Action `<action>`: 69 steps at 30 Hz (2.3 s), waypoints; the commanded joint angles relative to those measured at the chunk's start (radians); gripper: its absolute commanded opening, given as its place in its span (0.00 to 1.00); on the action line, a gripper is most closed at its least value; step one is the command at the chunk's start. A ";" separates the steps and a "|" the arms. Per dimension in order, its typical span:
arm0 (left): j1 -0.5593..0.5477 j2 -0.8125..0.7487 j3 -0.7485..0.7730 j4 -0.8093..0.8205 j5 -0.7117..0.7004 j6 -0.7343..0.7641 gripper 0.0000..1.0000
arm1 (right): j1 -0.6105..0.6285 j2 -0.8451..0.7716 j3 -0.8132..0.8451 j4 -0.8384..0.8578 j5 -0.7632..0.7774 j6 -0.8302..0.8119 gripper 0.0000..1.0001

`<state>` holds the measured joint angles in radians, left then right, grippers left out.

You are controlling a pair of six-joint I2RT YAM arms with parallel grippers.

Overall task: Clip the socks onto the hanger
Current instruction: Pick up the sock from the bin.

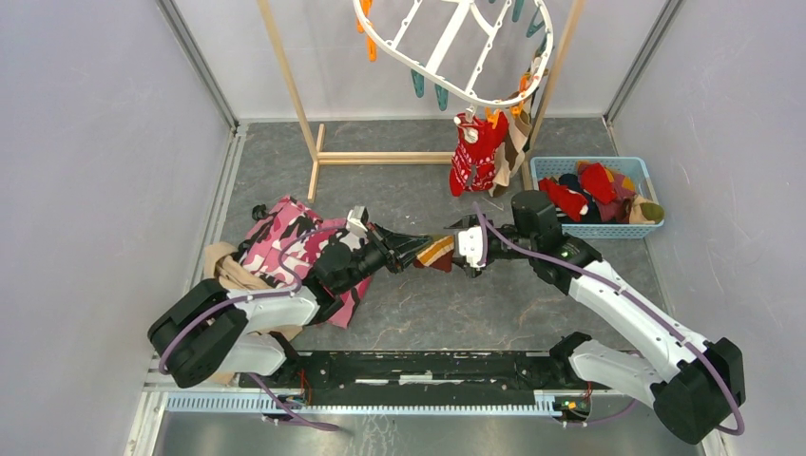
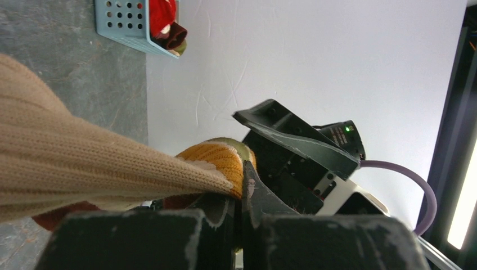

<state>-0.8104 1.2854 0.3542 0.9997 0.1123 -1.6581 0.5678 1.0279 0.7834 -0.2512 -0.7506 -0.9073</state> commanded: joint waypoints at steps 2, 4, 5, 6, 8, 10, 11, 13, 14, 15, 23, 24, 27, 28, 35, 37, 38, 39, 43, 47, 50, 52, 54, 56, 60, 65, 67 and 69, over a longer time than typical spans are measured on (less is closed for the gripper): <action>0.012 0.045 -0.014 0.092 0.012 -0.061 0.02 | 0.009 -0.015 0.043 0.000 -0.027 0.035 0.68; 0.013 0.058 -0.015 0.104 0.013 -0.064 0.02 | 0.010 -0.015 0.044 -0.005 -0.031 0.035 0.68; 0.016 0.065 -0.016 0.105 0.014 -0.065 0.02 | 0.010 -0.017 0.045 -0.007 -0.036 0.033 0.68; 0.017 0.069 -0.018 0.108 0.014 -0.066 0.02 | 0.011 -0.016 0.046 -0.009 -0.040 0.033 0.68; 0.020 0.080 -0.021 0.112 0.016 -0.067 0.02 | 0.012 -0.017 0.047 -0.010 -0.051 0.033 0.67; 0.022 0.090 -0.024 0.120 0.017 -0.069 0.02 | 0.013 -0.014 0.045 -0.009 -0.054 0.033 0.62; 0.022 0.092 -0.024 0.122 0.017 -0.069 0.02 | 0.012 -0.013 0.044 -0.007 -0.056 0.035 0.58; 0.021 0.099 -0.027 0.127 0.016 -0.068 0.02 | 0.012 -0.009 0.043 -0.008 -0.064 0.036 0.50; 0.023 0.100 -0.029 0.128 0.016 -0.066 0.02 | 0.011 -0.008 0.043 -0.009 -0.072 0.038 0.44; 0.025 0.101 -0.031 0.128 0.014 -0.066 0.02 | 0.012 -0.006 0.045 -0.012 -0.081 0.040 0.38; 0.043 0.074 -0.068 0.137 0.005 -0.003 0.29 | 0.009 0.040 0.064 -0.019 -0.148 0.117 0.00; 0.048 0.061 -0.080 0.137 0.002 0.026 0.36 | 0.000 0.051 0.073 -0.025 -0.160 0.141 0.00; 0.068 -0.020 -0.133 0.119 -0.017 0.152 0.57 | -0.044 0.093 0.107 -0.047 -0.215 0.206 0.00; 0.076 -0.078 -0.157 0.091 -0.026 0.229 0.63 | -0.065 0.107 0.118 -0.053 -0.236 0.231 0.00; 0.075 -0.497 -0.191 -0.298 0.012 0.854 0.83 | -0.146 0.176 0.122 -0.008 -0.297 0.392 0.00; 0.063 -0.599 -0.217 -0.311 0.023 1.013 0.83 | -0.151 0.200 0.126 -0.001 -0.321 0.426 0.00; 0.050 -0.643 -0.228 -0.312 0.011 1.081 0.83 | -0.151 0.209 0.126 0.008 -0.330 0.443 0.00; 0.029 -0.672 -0.234 -0.311 -0.004 1.156 0.83 | -0.151 0.215 0.126 0.015 -0.336 0.461 0.00; -0.087 -0.665 -0.211 -0.299 -0.050 1.468 0.85 | -0.156 0.223 0.129 0.020 -0.363 0.484 0.00; -0.235 -0.527 -0.150 -0.291 -0.121 1.865 0.97 | -0.167 0.225 0.133 0.004 -0.391 0.478 0.00; -0.280 -0.467 -0.126 -0.276 -0.175 2.107 1.00 | -0.177 0.236 0.143 -0.028 -0.411 0.456 0.00; -0.283 -0.433 -0.116 -0.260 -0.186 2.218 1.00 | -0.180 0.255 0.158 -0.065 -0.429 0.432 0.00; -0.283 -0.397 -0.097 -0.261 -0.187 2.286 1.00 | -0.180 0.276 0.170 -0.094 -0.443 0.416 0.00; -0.283 -0.360 -0.080 -0.248 -0.183 2.327 1.00 | -0.181 0.292 0.174 -0.107 -0.451 0.407 0.00; -0.282 -0.306 -0.063 -0.206 -0.198 2.374 0.99 | -0.180 0.308 0.184 -0.136 -0.452 0.384 0.00; -0.282 -0.226 -0.010 -0.217 -0.184 2.403 0.89 | -0.180 0.308 0.185 -0.140 -0.453 0.378 0.01; -0.281 -0.194 0.012 -0.219 -0.175 2.404 0.81 | -0.179 0.310 0.184 -0.141 -0.454 0.377 0.01; -0.282 -0.163 0.031 -0.208 -0.174 2.404 0.77 | -0.180 0.310 0.185 -0.142 -0.454 0.375 0.01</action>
<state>-1.0889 1.0790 0.3202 0.7280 -0.0689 0.6827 0.3904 1.3388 0.9199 -0.3840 -1.1748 -0.5117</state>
